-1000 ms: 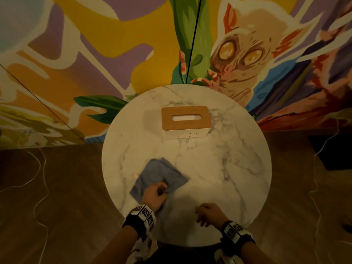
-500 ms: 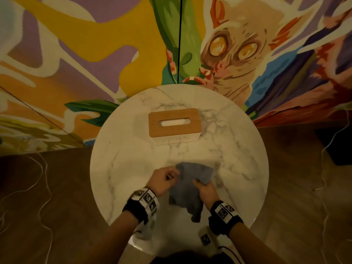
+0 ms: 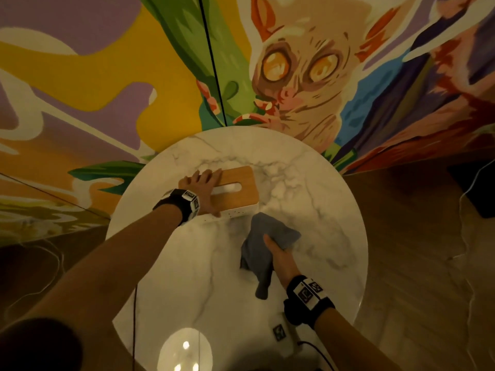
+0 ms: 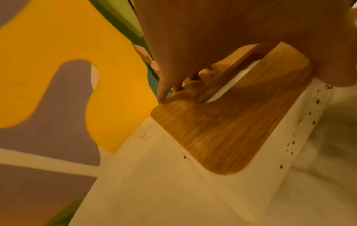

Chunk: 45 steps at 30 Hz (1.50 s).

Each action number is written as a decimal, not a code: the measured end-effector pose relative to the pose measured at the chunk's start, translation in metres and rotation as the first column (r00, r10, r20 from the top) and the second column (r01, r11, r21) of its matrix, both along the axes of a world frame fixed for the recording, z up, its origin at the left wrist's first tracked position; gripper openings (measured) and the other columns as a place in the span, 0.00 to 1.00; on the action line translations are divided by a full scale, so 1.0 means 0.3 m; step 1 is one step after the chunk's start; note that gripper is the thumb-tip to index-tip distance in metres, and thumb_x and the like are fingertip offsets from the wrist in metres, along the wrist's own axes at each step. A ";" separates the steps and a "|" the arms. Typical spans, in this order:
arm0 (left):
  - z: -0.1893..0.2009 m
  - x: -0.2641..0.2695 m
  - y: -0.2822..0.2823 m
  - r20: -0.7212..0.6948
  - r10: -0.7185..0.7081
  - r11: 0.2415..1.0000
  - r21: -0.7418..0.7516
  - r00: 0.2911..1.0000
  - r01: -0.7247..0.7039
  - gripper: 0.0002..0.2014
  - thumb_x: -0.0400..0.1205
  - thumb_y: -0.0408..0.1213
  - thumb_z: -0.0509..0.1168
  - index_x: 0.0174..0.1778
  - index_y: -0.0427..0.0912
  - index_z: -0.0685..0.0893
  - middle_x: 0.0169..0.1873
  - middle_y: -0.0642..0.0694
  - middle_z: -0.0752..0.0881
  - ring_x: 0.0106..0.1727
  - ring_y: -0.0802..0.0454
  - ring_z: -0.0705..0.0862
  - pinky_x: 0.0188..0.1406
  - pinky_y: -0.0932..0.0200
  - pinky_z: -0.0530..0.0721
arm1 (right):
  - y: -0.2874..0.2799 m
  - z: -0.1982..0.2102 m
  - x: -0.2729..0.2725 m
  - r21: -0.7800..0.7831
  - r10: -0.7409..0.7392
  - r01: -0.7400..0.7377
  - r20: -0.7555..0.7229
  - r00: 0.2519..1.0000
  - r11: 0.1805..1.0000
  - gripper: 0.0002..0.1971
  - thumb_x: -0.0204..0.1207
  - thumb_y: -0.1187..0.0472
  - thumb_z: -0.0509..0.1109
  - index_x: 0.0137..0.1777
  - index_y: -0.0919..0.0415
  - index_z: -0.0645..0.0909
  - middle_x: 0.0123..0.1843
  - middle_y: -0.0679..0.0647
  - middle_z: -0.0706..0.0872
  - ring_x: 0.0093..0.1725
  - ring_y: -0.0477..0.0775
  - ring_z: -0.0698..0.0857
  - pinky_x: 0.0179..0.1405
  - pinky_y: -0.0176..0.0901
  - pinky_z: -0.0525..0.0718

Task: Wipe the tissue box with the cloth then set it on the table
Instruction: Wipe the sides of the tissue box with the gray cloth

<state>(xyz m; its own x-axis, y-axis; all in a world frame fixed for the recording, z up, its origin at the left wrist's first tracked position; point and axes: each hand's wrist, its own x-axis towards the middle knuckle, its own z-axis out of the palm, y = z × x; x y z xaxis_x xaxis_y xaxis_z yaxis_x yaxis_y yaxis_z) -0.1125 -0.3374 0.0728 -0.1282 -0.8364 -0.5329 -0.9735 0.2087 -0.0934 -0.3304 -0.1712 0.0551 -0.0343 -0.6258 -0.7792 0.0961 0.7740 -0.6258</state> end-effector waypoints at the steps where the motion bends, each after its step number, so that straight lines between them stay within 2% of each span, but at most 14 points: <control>1: 0.014 -0.011 0.010 -0.004 -0.010 1.000 0.011 1.000 0.010 0.70 0.52 0.69 0.75 0.77 0.59 0.31 0.81 0.41 0.54 0.78 0.31 0.59 0.74 0.29 0.62 | -0.022 0.017 0.006 0.016 -0.020 0.019 0.023 1.000 1.000 0.38 0.69 0.36 0.67 0.71 0.62 0.69 0.64 0.61 0.79 0.69 0.65 0.75 0.61 0.56 0.74; 3: 0.031 -0.026 0.054 0.008 -0.032 0.999 0.016 0.999 0.032 0.69 0.51 0.71 0.72 0.77 0.59 0.31 0.78 0.39 0.60 0.73 0.29 0.66 0.71 0.30 0.66 | -0.046 0.031 0.006 -0.017 -0.031 0.032 0.022 0.999 0.999 0.31 0.77 0.46 0.64 0.73 0.65 0.68 0.73 0.64 0.75 0.71 0.67 0.74 0.61 0.53 0.73; 6: 0.044 -0.042 0.138 -0.125 0.144 0.990 0.024 0.982 -0.142 0.67 0.50 0.74 0.68 0.77 0.61 0.32 0.75 0.38 0.63 0.71 0.30 0.67 0.69 0.33 0.70 | -0.047 0.075 0.003 -0.085 -0.034 0.038 0.045 0.998 0.996 0.25 0.78 0.48 0.63 0.68 0.66 0.74 0.69 0.64 0.80 0.68 0.63 0.79 0.59 0.46 0.75; 10: 0.024 -0.053 0.328 -0.232 0.389 0.920 0.143 0.892 -0.364 0.64 0.53 0.73 0.69 0.79 0.59 0.40 0.74 0.37 0.62 0.71 0.30 0.66 0.69 0.32 0.70 | -0.055 0.062 0.047 -0.136 -0.020 0.040 0.144 0.989 0.990 0.22 0.79 0.52 0.63 0.72 0.57 0.70 0.74 0.58 0.76 0.66 0.57 0.77 0.65 0.50 0.72; 12: 0.015 -0.067 0.422 -0.248 0.434 0.901 0.141 0.866 -0.411 0.63 0.52 0.75 0.65 0.79 0.58 0.41 0.73 0.37 0.64 0.70 0.31 0.67 0.68 0.32 0.70 | -0.029 0.043 0.079 -0.161 0.011 0.012 0.142 0.990 0.987 0.18 0.80 0.53 0.62 0.69 0.52 0.71 0.71 0.55 0.76 0.62 0.53 0.76 0.62 0.47 0.71; 15: -0.007 -0.076 0.481 -0.228 0.444 0.896 0.086 0.867 -0.436 0.63 0.49 0.77 0.59 0.79 0.56 0.43 0.72 0.36 0.64 0.70 0.30 0.67 0.67 0.32 0.70 | 0.038 0.028 0.129 -0.150 -0.006 0.030 0.158 0.987 0.988 0.11 0.80 0.54 0.62 0.60 0.49 0.71 0.61 0.51 0.77 0.58 0.54 0.77 0.61 0.48 0.73; 19: -0.007 -0.039 0.448 -0.250 0.476 0.880 0.118 0.843 -0.461 0.61 0.57 0.75 0.66 0.80 0.54 0.43 0.75 0.34 0.63 0.71 0.29 0.66 0.68 0.30 0.70 | 0.134 -0.011 0.179 -0.192 0.186 -0.153 0.167 0.968 0.969 0.12 0.75 0.47 0.66 0.52 0.53 0.73 0.55 0.54 0.78 0.48 0.45 0.78 0.54 0.38 0.75; 22: 0.009 -0.025 0.436 -0.261 0.490 0.872 0.144 0.832 -0.468 0.61 0.59 0.73 0.68 0.80 0.54 0.42 0.76 0.34 0.62 0.73 0.28 0.65 0.70 0.29 0.69 | 0.174 -0.008 0.165 -0.189 0.226 -0.197 0.143 0.964 0.962 0.10 0.80 0.57 0.62 0.60 0.53 0.74 0.61 0.56 0.79 0.59 0.55 0.79 0.63 0.46 0.73; 25: 0.014 -0.036 0.446 -0.258 0.486 0.874 0.149 0.835 -0.463 0.61 0.59 0.73 0.68 0.80 0.54 0.42 0.76 0.34 0.61 0.74 0.28 0.64 0.70 0.29 0.68 | 0.118 -0.003 0.139 -0.212 0.182 -0.164 0.070 0.981 0.964 0.15 0.80 0.57 0.61 0.66 0.56 0.73 0.67 0.60 0.80 0.67 0.62 0.78 0.66 0.49 0.74; 29: 0.023 -0.039 0.444 -0.260 0.505 0.863 0.169 0.823 -0.476 0.60 0.60 0.71 0.69 0.80 0.54 0.42 0.76 0.33 0.61 0.74 0.27 0.64 0.70 0.29 0.68 | 0.073 0.052 0.144 -0.283 0.161 -0.138 0.061 0.985 0.949 0.07 0.81 0.59 0.60 0.57 0.50 0.72 0.56 0.54 0.79 0.59 0.59 0.78 0.59 0.47 0.74; 34: 0.026 -0.026 0.425 -0.253 0.518 0.855 0.187 0.817 -0.484 0.60 0.61 0.70 0.70 0.81 0.54 0.41 0.77 0.33 0.60 0.74 0.27 0.63 0.70 0.30 0.68 | 0.186 0.006 0.167 -0.270 0.244 -0.218 0.069 0.967 0.938 0.17 0.80 0.58 0.61 0.69 0.55 0.72 0.63 0.51 0.78 0.61 0.53 0.77 0.64 0.45 0.73; 39: 0.019 -0.029 0.428 -0.243 0.518 0.855 0.184 0.820 -0.486 0.61 0.60 0.71 0.70 0.80 0.55 0.41 0.77 0.35 0.60 0.74 0.27 0.64 0.71 0.30 0.69 | 0.097 -0.005 0.141 -0.275 0.237 -0.224 0.015 0.971 0.935 0.14 0.81 0.59 0.60 0.65 0.57 0.74 0.63 0.57 0.81 0.60 0.55 0.78 0.69 0.51 0.76; 42: 0.022 -0.026 0.426 -0.247 0.522 0.852 0.184 0.816 -0.489 0.60 0.60 0.71 0.69 0.80 0.54 0.41 0.77 0.35 0.60 0.74 0.27 0.64 0.71 0.30 0.69 | 0.034 0.035 0.129 -0.341 0.155 -0.138 0.023 0.988 0.930 0.18 0.81 0.61 0.61 0.70 0.60 0.71 0.60 0.51 0.82 0.56 0.48 0.79 0.59 0.40 0.78; 45: 0.013 -0.016 0.419 -0.269 0.537 0.843 0.204 0.799 -0.498 0.60 0.60 0.70 0.70 0.80 0.56 0.40 0.77 0.36 0.60 0.75 0.28 0.63 0.71 0.30 0.68 | 0.017 0.057 0.120 -0.346 0.107 -0.085 0.046 0.993 0.934 0.15 0.81 0.61 0.61 0.66 0.60 0.72 0.60 0.53 0.78 0.60 0.53 0.77 0.59 0.43 0.72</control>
